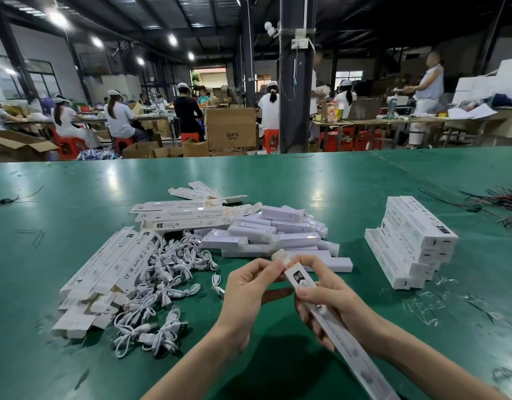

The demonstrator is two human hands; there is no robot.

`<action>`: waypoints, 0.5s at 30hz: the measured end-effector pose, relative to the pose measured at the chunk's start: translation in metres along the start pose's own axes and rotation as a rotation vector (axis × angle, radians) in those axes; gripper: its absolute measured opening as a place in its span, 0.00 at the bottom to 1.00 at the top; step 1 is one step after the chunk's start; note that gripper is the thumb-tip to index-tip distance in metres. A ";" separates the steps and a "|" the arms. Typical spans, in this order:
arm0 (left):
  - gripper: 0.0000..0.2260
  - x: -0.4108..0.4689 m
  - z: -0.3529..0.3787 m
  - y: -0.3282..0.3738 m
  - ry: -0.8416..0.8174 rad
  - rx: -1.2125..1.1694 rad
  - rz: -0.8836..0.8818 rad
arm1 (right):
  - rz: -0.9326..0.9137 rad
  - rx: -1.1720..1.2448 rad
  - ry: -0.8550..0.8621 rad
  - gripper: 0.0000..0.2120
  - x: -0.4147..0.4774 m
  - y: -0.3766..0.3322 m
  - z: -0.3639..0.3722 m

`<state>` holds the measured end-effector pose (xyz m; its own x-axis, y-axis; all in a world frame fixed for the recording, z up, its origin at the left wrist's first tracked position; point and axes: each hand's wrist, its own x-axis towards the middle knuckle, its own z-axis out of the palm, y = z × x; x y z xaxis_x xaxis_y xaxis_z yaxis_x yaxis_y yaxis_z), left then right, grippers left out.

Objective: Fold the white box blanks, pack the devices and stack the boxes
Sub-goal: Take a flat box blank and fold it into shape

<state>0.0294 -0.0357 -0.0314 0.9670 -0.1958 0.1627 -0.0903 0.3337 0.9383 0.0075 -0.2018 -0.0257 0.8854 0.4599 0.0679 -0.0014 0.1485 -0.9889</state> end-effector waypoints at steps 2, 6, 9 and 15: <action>0.12 0.000 0.000 0.001 0.029 -0.043 -0.021 | 0.005 -0.021 -0.006 0.17 -0.001 -0.001 0.001; 0.21 -0.001 0.000 0.002 0.041 -0.097 -0.033 | 0.019 -0.057 -0.003 0.15 -0.002 -0.002 0.002; 0.19 -0.002 0.001 0.005 0.006 -0.124 -0.044 | 0.008 -0.067 -0.022 0.13 -0.002 -0.003 0.001; 0.09 -0.001 0.001 0.006 0.028 -0.104 -0.065 | -0.016 -0.058 -0.036 0.19 -0.003 -0.004 0.002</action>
<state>0.0277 -0.0343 -0.0262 0.9765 -0.1949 0.0923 -0.0032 0.4149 0.9098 0.0044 -0.2021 -0.0214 0.8675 0.4897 0.0874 0.0407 0.1053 -0.9936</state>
